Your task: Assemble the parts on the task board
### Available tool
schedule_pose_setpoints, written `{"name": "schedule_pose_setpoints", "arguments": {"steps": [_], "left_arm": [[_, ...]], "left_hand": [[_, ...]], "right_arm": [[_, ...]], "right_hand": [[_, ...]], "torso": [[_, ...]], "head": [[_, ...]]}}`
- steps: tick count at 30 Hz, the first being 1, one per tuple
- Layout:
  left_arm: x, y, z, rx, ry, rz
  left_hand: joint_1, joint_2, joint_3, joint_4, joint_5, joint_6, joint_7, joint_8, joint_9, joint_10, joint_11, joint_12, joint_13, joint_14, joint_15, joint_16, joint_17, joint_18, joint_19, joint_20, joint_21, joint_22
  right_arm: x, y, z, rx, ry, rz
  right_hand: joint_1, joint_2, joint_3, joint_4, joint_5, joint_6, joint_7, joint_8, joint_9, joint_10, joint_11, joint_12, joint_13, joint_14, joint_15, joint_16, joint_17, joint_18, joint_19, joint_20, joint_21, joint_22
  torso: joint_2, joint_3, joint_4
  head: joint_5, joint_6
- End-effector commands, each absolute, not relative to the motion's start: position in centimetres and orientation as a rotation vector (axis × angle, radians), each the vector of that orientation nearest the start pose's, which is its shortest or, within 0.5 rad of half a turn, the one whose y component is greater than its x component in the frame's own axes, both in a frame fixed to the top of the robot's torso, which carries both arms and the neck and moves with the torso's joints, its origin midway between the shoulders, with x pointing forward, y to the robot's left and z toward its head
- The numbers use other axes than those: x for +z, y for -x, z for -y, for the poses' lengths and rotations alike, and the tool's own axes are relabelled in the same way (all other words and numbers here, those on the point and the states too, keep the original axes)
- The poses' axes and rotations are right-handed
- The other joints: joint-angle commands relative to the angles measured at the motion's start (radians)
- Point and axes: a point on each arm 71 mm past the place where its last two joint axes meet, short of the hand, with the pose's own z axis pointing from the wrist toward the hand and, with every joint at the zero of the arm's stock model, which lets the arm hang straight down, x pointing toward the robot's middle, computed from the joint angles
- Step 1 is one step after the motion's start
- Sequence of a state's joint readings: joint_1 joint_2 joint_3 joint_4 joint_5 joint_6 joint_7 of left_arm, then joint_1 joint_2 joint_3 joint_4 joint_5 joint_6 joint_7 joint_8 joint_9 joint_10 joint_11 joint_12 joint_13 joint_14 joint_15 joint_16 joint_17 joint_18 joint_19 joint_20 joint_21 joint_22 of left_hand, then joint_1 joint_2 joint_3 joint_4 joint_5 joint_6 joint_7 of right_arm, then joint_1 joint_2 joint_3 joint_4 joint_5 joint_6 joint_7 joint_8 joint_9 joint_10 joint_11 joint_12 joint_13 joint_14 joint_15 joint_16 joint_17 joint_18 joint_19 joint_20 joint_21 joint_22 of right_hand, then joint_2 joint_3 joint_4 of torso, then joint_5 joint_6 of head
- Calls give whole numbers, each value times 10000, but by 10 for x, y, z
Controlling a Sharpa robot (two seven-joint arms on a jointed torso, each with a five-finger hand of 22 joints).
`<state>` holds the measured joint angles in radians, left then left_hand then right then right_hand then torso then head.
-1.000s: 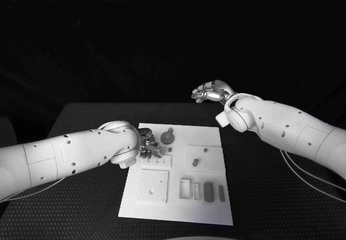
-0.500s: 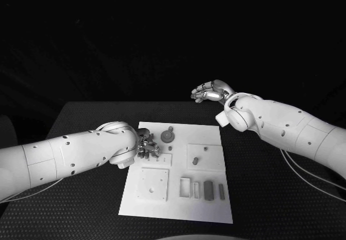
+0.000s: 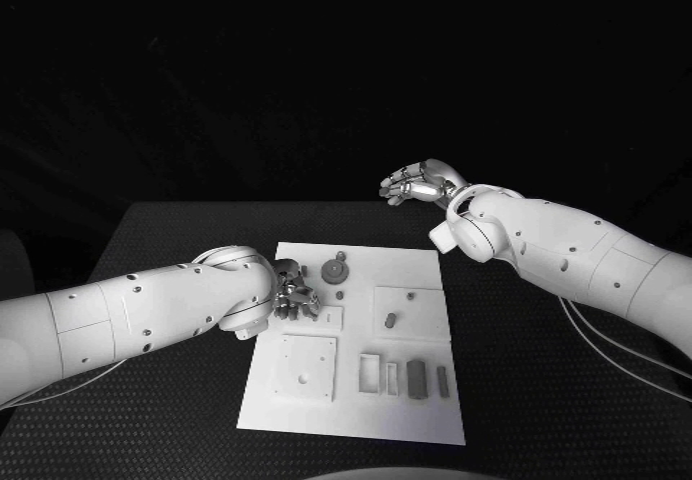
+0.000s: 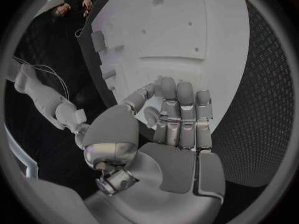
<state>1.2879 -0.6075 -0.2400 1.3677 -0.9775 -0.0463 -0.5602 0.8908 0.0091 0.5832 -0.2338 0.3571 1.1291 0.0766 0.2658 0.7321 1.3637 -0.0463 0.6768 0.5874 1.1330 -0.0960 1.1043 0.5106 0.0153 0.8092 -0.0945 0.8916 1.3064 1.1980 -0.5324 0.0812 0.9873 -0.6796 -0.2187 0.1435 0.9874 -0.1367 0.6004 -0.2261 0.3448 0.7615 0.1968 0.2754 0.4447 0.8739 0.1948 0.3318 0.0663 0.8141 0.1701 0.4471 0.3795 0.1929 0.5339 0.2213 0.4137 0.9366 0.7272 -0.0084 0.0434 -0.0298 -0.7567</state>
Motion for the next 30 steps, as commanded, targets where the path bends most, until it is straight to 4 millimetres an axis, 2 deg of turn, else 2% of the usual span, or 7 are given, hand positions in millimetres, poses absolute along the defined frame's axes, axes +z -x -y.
{"name": "schedule_pose_setpoints", "arguments": {"steps": [1,12,30], "left_arm": [[-255,-491,-154,-3580,2225,-23111],[-258,-490,-154,-3515,2186,-23175],[-261,-489,-151,-3449,1914,-23300]], "left_hand": [[-2,66,20,46,23,781,-597,15,2423,376,-370,-67,-9,29,-20,14,-18,47,59,-1002,71,-14],[-12,68,20,62,18,784,-596,2,2423,383,-369,-85,-12,31,-19,8,-30,48,55,-1000,79,-22],[-8,60,21,59,-6,787,-595,-18,2424,393,-370,-108,-13,31,-20,2,-45,51,44,-999,94,-31]], "right_arm": [[-182,-582,198,10903,-6019,-16240],[-183,-582,198,10911,-6014,-16212],[-183,-581,199,10898,-6009,-16255]], "right_hand": [[20,28,-66,10,51,-65,109,15,-18,83,3,-57,1,-30,43,-66,-11,7,-35,41,-69,-8],[21,33,-75,14,57,-64,115,19,-25,96,3,-86,2,-37,49,-76,-24,4,-43,41,-87,-6],[31,43,-106,27,53,-70,143,26,-50,146,1,-165,6,-14,55,-78,-49,18,0,39,-105,16]], "torso": [[2,3,-5],[-7,-2,17],[-1,4,-2]], "head": [[-3,-38],[-29,-66],[-1,-76]]}}
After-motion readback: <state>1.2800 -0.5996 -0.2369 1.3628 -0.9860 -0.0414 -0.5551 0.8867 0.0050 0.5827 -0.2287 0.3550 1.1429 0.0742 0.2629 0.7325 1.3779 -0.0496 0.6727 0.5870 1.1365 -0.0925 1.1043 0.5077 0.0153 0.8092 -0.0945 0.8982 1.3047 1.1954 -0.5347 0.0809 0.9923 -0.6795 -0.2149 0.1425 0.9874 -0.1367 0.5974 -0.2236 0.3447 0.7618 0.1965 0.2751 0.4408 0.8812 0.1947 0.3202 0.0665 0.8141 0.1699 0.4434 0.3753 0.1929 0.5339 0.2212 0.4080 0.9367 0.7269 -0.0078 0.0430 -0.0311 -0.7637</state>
